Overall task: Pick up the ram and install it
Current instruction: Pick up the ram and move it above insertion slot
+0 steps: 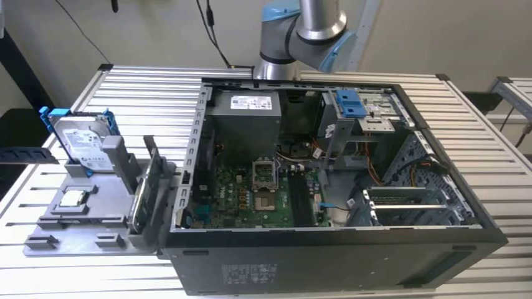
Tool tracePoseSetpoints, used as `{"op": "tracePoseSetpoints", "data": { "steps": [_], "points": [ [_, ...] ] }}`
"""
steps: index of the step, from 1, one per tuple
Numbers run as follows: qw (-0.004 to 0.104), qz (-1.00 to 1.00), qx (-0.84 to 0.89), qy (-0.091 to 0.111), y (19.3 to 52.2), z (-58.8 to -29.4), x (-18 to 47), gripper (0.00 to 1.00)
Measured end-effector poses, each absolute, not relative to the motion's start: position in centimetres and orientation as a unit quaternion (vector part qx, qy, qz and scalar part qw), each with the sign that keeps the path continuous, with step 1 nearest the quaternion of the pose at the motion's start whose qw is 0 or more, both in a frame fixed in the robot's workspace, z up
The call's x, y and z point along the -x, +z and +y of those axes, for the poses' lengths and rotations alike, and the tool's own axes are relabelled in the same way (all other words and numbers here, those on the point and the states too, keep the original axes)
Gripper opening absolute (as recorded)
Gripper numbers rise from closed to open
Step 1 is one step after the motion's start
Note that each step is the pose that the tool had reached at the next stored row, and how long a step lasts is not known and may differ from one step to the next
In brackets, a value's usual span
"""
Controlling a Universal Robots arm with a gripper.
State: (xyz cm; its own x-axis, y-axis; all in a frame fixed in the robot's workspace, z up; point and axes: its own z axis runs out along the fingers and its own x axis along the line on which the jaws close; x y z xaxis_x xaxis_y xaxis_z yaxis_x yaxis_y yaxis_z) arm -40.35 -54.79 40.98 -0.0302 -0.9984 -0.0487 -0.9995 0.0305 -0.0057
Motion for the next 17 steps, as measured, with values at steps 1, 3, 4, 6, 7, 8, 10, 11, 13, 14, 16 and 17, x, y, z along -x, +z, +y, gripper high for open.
{"op": "tracePoseSetpoints", "data": {
  "steps": [1,3,4,6,7,8,10,11,13,14,16,17],
  "points": [
    [0.019,0.718,0.696,0.015,41.2,-54.8,40.3,0.14],
    [0.02,0.718,0.696,0.015,41.5,-54.8,40.3,0.14],
    [0.02,0.718,0.696,0.015,41.7,-54.8,40.3,0.14],
    [0.02,0.718,0.696,0.015,42.0,-54.8,40.3,0.14],
    [0.019,0.718,0.696,0.015,42.2,-54.8,40.4,0.14],
    [0.02,0.718,0.696,0.015,42.3,-54.8,40.4,0.14],
    [0.02,0.718,0.696,0.015,42.6,-54.8,40.4,0.14],
    [0.02,0.718,0.696,0.015,42.8,-54.8,40.4,0.14],
    [0.02,0.718,0.696,0.015,43.1,-54.8,40.4,0.14],
    [0.02,0.718,0.696,0.015,43.3,-54.8,40.4,0.14],
    [0.02,0.718,0.696,0.015,43.6,-54.8,40.4,0.14],
    [0.02,0.718,0.696,0.015,43.7,-54.8,40.4,0.14]
  ]
}}
